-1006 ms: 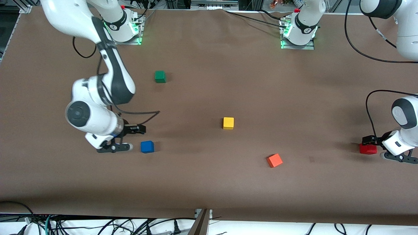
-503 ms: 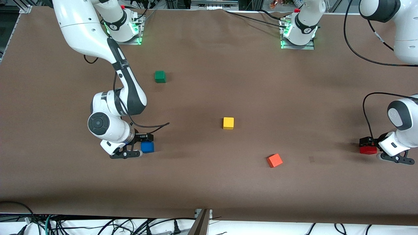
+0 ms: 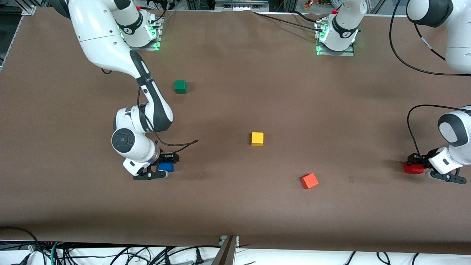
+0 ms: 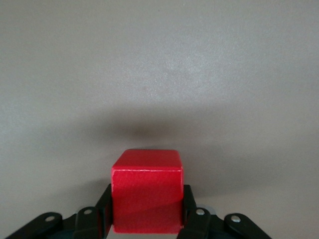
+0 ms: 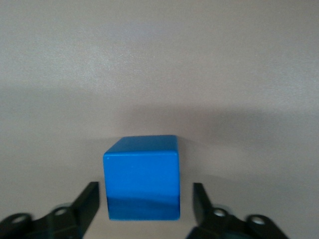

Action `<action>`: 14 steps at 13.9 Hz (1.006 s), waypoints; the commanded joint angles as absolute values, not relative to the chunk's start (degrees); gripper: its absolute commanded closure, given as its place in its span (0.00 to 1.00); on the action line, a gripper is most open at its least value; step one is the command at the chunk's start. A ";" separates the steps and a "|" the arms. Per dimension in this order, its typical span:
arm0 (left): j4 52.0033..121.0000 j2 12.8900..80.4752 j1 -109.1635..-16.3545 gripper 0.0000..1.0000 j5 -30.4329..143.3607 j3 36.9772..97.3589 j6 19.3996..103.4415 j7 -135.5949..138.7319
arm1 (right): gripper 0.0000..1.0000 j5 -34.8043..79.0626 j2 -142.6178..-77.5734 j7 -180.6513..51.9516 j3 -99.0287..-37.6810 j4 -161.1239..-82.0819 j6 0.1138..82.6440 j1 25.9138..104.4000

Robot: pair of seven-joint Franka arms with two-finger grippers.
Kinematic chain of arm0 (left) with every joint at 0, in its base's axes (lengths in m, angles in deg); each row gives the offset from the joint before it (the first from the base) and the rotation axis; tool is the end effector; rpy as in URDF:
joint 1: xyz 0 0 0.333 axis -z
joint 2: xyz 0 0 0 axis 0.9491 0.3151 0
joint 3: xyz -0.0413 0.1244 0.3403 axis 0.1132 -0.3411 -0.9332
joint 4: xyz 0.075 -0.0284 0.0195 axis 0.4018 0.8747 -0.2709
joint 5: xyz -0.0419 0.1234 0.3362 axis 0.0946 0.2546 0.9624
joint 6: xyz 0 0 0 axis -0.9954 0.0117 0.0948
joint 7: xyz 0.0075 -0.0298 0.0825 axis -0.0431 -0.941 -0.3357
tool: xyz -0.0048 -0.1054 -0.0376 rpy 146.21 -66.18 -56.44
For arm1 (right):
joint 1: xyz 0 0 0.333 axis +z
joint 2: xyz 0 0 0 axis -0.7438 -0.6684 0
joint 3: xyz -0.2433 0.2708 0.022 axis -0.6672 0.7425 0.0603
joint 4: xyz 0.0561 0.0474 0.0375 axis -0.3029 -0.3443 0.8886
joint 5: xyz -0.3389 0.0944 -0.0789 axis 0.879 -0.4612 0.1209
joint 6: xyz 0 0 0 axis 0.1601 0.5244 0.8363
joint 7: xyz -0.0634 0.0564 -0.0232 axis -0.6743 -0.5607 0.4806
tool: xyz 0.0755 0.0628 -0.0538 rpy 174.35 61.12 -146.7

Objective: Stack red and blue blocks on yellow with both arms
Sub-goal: 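Grasp the blue block with the right gripper while the left gripper grasps the red block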

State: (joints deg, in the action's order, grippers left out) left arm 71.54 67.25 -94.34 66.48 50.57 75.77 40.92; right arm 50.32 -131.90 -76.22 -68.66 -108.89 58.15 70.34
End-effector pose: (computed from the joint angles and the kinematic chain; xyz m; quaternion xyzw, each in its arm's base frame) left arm 0.6784 0.2669 0.2481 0.9945 -0.1045 0.0056 0.0012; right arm 0.6893 0.2247 0.2515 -0.9985 -0.0490 -0.0045 0.0227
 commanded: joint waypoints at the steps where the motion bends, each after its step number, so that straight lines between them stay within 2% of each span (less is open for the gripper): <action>1: 69.41 67.56 -94.40 0.96 64.14 51.04 75.22 42.03 | 0.39 49.66 -132.25 -75.62 -68.53 -107.13 57.68 70.12; 3: 69.14 65.81 -93.96 1.00 64.14 53.22 74.60 41.07 | 0.55 49.48 -132.16 -75.62 -68.53 -105.56 56.11 69.77; 5: 69.14 64.05 -93.35 1.00 64.83 57.79 72.94 37.83 | 0.70 49.48 -131.72 -75.62 -68.62 -102.93 51.64 69.42; 7: 69.14 61.85 -88.45 0.99 64.84 58.69 70.39 32.75 | 0.76 49.48 -131.46 -75.54 -68.97 -98.37 43.83 69.07; 9: 69.14 59.83 -82.65 0.99 64.84 58.69 66.88 23.36 | 0.76 49.48 -130.67 -75.53 -68.88 -95.10 38.11 67.93; 14: 69.23 57.01 -67.18 0.95 64.84 59.04 60.02 1.62 | 0.76 50.01 -123.29 -75.36 -69.14 -94.56 28.44 67.48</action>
